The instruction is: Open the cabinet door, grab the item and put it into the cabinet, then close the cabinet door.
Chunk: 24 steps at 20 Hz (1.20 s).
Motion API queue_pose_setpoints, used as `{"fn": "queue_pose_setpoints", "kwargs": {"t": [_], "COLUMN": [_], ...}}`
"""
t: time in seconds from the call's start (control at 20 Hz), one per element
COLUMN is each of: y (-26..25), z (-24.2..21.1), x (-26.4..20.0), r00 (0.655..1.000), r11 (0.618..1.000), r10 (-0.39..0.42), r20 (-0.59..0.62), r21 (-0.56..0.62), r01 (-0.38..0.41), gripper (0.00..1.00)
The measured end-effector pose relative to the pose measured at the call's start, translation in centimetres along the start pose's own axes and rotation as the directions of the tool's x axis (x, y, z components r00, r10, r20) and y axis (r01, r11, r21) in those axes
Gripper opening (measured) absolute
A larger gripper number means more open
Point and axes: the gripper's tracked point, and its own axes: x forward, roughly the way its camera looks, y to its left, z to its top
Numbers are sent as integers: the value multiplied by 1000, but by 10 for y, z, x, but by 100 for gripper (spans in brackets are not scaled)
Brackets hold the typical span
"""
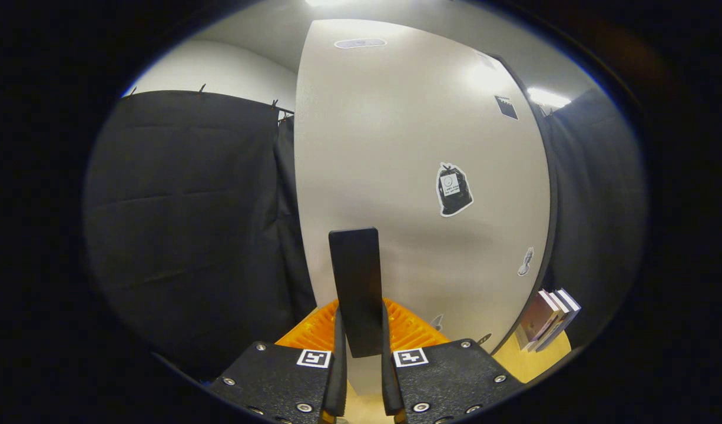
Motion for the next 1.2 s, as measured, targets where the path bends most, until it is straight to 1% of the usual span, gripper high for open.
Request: {"fn": "queue_pose_setpoints", "kwargs": {"t": [0.35, 0.75, 1.2], "y": [-7, -34, -67], "z": [1, -3, -3], "x": [-34, -71, -122], "r00": [1000, 1000, 999], "r11": [1000, 999, 999], "r10": [18, 21, -31], "r20": [-14, -10, -10], "r21": [2, 24, 38], "r01": [-18, -21, 31], "gripper": [25, 24, 24]}}
